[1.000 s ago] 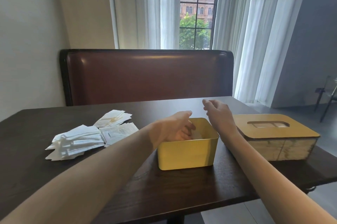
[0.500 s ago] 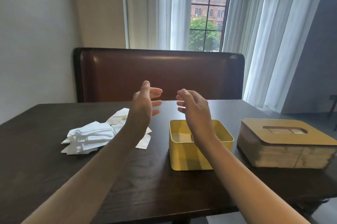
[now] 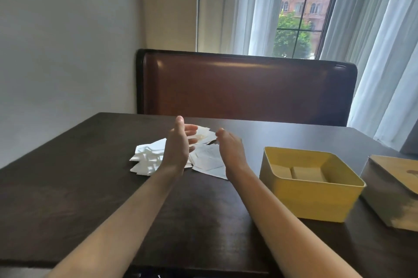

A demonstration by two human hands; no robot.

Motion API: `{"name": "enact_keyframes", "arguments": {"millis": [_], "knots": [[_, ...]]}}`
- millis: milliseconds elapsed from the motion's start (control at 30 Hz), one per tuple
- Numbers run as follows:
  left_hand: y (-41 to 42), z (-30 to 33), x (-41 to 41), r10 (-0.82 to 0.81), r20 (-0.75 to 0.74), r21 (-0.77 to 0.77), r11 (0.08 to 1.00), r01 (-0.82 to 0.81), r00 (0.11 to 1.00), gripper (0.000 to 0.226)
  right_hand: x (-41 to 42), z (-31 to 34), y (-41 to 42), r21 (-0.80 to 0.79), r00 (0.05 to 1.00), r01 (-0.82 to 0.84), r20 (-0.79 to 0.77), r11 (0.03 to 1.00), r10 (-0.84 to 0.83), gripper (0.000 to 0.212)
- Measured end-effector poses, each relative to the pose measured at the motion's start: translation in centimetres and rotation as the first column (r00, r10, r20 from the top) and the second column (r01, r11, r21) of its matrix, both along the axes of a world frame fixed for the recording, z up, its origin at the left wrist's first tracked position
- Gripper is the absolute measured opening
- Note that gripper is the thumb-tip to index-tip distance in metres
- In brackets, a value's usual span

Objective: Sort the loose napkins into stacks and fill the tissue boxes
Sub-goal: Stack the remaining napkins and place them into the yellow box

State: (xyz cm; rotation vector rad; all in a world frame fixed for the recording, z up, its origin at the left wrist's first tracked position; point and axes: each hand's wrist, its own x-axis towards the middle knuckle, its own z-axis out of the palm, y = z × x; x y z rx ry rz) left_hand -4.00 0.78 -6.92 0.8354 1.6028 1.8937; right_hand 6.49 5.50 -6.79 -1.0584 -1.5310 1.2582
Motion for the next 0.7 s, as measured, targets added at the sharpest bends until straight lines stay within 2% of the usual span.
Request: {"name": "enact_keyframes", "arguments": {"millis": [100,233,300,367,433,467,533,633,700], "knots": [[0.9,-1.3,-1.4,-0.02,0.031,-0.02,1.0,0.021,0.999,0.068,-1.2,-1.6,2.0,-0.002,0.988,0.016,0.156,1.0,-0.016,0.025],[2.1,-2.2,-2.4,-0.05,0.032,-0.016,0.999,0.05,0.998,0.067,-2.4,-3.8,4.3,0.097,0.913,0.007,0.405,0.995,-0.046,0.037],[2.5,-2.8,-2.8,-0.056,0.03,-0.002,0.998,0.056,0.998,0.064,-2.6,-4.7,4.9,0.114,0.837,0.003,0.543,0.993,-0.065,0.049],[2.7,-3.9,-3.2,-0.065,0.024,0.015,0.998,0.065,0.998,0.061,-2.4,-5.3,5.4,0.173,0.721,-0.02,0.685,0.985,-0.106,0.061],[2.7,-4.9,-3.5,-0.087,0.03,0.026,0.996,0.087,0.996,0.057,-2.2,-5.6,5.5,0.213,0.67,-0.028,0.729,0.977,-0.14,0.064],[2.7,-5.2,-3.7,-0.097,0.047,0.034,0.995,0.096,0.994,0.056,-2.1,-5.7,5.7,0.223,0.681,-0.018,0.716,0.975,-0.152,0.061],[2.6,-5.3,-4.0,-0.104,0.086,0.053,0.994,0.1,0.991,0.053,-2.0,-6.0,6.0,0.229,0.764,-0.004,0.629,0.973,-0.144,0.047],[2.6,-5.5,-4.0,-0.129,0.089,0.069,0.99,0.123,0.988,0.051,-1.6,-6.0,5.9,0.197,0.927,-0.013,0.371,0.98,-0.062,0.029],[2.5,-5.7,-3.8,-0.143,0.079,0.072,0.988,0.137,0.987,0.047,-1.2,-5.8,5.8,0.151,0.984,0.01,0.173,0.989,-0.036,0.017]]}}
